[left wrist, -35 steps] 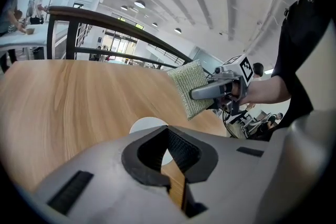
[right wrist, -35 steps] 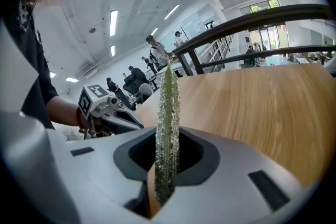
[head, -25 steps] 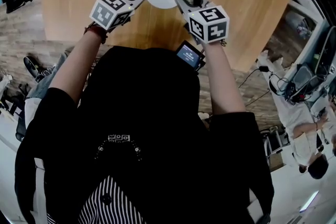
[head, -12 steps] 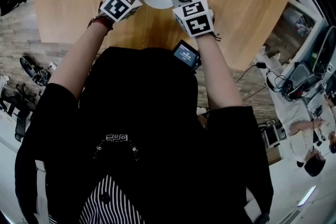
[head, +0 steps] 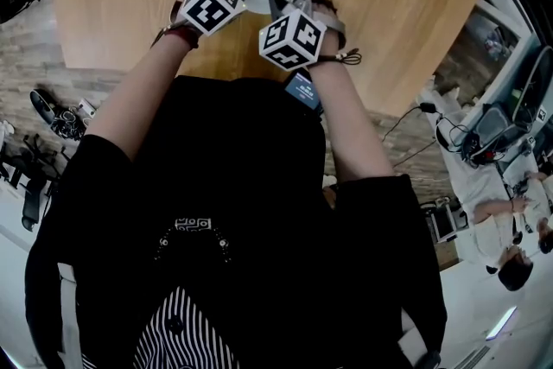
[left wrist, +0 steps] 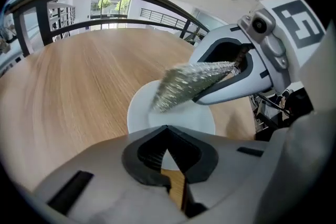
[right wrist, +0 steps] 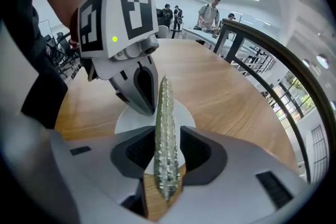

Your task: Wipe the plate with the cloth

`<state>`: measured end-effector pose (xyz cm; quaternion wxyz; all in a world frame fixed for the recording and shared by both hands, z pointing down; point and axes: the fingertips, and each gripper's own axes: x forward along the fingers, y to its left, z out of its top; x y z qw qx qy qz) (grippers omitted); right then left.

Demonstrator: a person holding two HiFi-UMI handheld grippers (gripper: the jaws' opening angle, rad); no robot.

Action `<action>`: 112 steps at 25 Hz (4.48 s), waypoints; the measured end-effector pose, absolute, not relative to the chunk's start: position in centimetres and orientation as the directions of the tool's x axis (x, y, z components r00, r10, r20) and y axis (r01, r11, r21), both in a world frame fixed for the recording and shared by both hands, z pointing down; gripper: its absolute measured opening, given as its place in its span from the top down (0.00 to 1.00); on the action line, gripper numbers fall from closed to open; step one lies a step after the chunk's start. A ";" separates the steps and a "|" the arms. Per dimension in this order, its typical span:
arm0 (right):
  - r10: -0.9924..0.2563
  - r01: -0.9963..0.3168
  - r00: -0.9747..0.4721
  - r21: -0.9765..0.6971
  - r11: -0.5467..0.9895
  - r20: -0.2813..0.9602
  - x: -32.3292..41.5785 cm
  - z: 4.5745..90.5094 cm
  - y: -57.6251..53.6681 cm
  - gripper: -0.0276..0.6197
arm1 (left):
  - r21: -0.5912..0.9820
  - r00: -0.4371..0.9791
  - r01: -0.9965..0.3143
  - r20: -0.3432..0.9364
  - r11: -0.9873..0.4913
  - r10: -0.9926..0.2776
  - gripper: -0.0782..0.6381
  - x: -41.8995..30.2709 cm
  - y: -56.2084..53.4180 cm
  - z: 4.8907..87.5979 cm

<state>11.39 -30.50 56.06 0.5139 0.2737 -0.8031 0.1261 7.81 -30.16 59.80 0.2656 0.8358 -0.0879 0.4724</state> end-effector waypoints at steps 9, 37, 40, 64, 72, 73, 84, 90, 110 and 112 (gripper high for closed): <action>-0.290 -0.517 -0.358 0.071 0.853 0.887 11.7 56.2 -30.5 0.88 | 0.357 0.536 -0.393 0.838 -0.847 0.105 0.89 7.4 -30.3 59.8; -0.074 -0.263 -0.361 -0.025 0.964 0.929 9.6 58.8 -24.4 0.89 | 0.357 0.539 -0.426 0.838 -0.831 0.083 0.89 6.9 -30.3 59.9; -0.214 -0.151 -0.249 0.181 0.972 0.944 11.5 59.4 -26.7 0.89 | 0.347 0.540 -0.414 0.838 -0.841 0.080 0.89 6.9 -30.5 60.0; -0.265 -0.285 -0.164 0.211 0.935 0.950 12.6 60.1 -29.4 0.89 | 0.341 0.546 -0.423 0.835 -0.840 0.064 0.89 7.2 -30.2 59.8; -0.290 -0.355 -0.110 0.235 0.905 0.951 14.1 60.0 -33.2 0.88 | 0.353 0.554 -0.425 0.829 -0.833 0.069 0.89 7.7 -30.5 60.1; -0.283 -0.350 -0.107 0.230 0.908 0.953 14.1 60.0 -32.4 0.89 | 0.353 0.554 -0.425 0.829 -0.834 0.069 0.89 7.7 -30.5 60.1; -0.197 -0.635 -0.384 -0.103 0.765 0.902 9.9 57.3 -26.7 0.89 | 0.369 0.586 -0.368 0.805 -0.854 0.095 0.89 7.0 -29.9 59.7; -0.400 -0.768 -0.620 -0.418 0.484 0.675 10.5 47.3 -29.9 0.88 | 0.393 0.762 -0.306 0.647 -0.867 0.023 0.89 8.0 -31.0 52.2; -0.797 -0.785 -0.582 -0.368 0.498 0.161 12.0 12.4 -30.8 0.89 | 0.311 0.957 -0.290 0.112 -0.905 -0.268 0.89 4.9 -30.8 14.1; -0.795 -0.794 -0.579 -0.348 0.499 0.181 12.7 12.2 -30.4 0.89 | 0.302 0.961 -0.276 0.102 -0.912 -0.257 0.89 5.0 -30.2 13.4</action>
